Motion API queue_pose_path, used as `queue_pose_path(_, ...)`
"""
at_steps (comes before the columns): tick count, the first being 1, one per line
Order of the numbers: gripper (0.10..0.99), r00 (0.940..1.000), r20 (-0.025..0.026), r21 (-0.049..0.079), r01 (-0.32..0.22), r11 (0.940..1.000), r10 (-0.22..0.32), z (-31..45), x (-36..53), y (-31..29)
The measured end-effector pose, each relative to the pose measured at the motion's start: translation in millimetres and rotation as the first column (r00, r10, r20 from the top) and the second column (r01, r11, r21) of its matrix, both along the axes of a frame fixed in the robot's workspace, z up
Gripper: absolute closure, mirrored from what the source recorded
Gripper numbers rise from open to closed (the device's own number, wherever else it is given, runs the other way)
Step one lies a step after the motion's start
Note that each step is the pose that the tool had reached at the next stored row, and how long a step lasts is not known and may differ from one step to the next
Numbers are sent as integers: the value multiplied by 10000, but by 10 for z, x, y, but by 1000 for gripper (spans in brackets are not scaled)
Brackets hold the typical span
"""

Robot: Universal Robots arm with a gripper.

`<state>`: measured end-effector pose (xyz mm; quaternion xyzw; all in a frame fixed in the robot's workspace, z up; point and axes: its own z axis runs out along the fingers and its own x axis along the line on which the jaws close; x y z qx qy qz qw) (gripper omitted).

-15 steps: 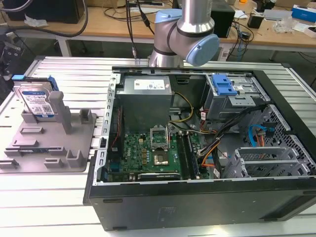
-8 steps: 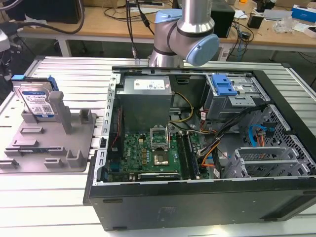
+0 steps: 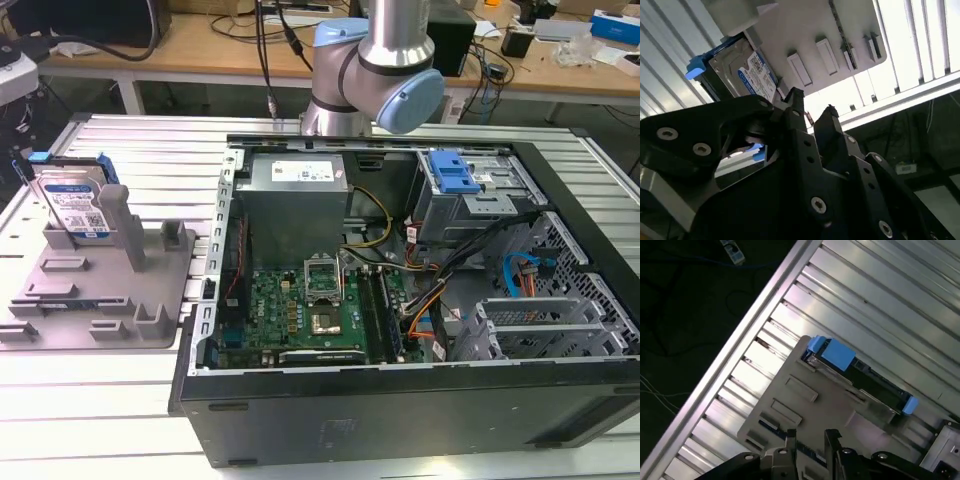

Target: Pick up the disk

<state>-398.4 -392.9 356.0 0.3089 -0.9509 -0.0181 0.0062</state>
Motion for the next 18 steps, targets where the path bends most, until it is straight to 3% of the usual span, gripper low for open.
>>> queue_pose_path(2, 608, 9988, 0, 0, -486, 9988, 486, 0, 0, 0)
queue_pose_path(3, 545, 9953, 0, 0, -969, 9953, 969, 0, 0, 0)
queue_pose_path(7, 545, 9863, 1, 0, -1649, 9863, 1649, 0, 0, 0)
queue_pose_path(9, 545, 9762, 2, -1, -2170, 9762, 2170, 0, 0, 0)
queue_pose_path(15, 545, 9306, 6, -2, -3661, 9306, 3661, 0, 0, 0)
queue_pose_path(16, 545, 9164, 7, -2, -4003, 9164, 4003, -1, 0, 0)
queue_pose_path(18, 545, 8974, 7, -3, -4413, 8974, 4413, -1, 0, 0)
